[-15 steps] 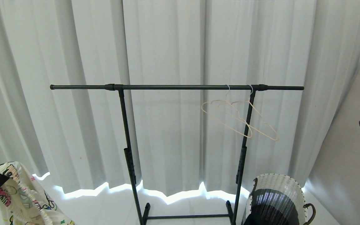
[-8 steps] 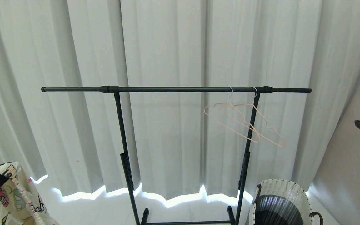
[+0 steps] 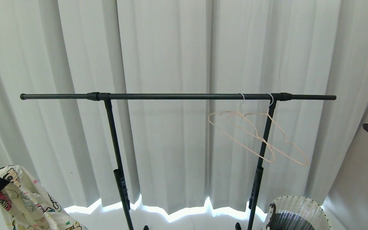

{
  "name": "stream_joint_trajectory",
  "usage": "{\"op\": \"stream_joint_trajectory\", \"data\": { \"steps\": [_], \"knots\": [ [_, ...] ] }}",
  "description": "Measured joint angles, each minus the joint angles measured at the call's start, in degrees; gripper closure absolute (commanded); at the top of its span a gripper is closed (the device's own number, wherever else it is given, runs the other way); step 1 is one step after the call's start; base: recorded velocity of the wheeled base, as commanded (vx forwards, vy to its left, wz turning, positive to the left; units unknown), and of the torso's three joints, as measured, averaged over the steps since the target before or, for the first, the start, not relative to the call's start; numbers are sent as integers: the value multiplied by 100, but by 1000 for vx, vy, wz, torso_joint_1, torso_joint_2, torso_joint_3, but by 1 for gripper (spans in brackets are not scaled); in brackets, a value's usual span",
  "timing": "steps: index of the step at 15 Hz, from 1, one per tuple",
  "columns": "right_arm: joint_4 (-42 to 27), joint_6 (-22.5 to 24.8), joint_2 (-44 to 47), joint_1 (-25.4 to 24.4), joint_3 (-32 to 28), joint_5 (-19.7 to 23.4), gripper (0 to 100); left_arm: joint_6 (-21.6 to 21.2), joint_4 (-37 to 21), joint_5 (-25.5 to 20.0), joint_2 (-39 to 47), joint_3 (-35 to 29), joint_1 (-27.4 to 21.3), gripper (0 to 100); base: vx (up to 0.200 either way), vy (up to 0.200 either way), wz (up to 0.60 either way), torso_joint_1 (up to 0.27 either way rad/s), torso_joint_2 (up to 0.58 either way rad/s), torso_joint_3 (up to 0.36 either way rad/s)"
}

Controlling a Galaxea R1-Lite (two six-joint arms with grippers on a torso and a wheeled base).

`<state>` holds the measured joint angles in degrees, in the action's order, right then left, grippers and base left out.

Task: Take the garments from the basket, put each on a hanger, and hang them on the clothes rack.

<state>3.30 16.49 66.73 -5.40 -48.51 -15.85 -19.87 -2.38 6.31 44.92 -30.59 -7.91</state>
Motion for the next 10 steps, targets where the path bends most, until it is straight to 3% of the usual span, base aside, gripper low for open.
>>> {"op": "stream_joint_trajectory", "data": {
  "steps": [7,10],
  "knots": [
    [0,11,9,-5,105,6,0,-7,0,0,0,2,-116,100,200,0,0,4,2,2],
    [4,-7,63,-5,146,178,0,-7,2,0,0,20,-265,100,0,0,0,0,0,0]
  ]
}}
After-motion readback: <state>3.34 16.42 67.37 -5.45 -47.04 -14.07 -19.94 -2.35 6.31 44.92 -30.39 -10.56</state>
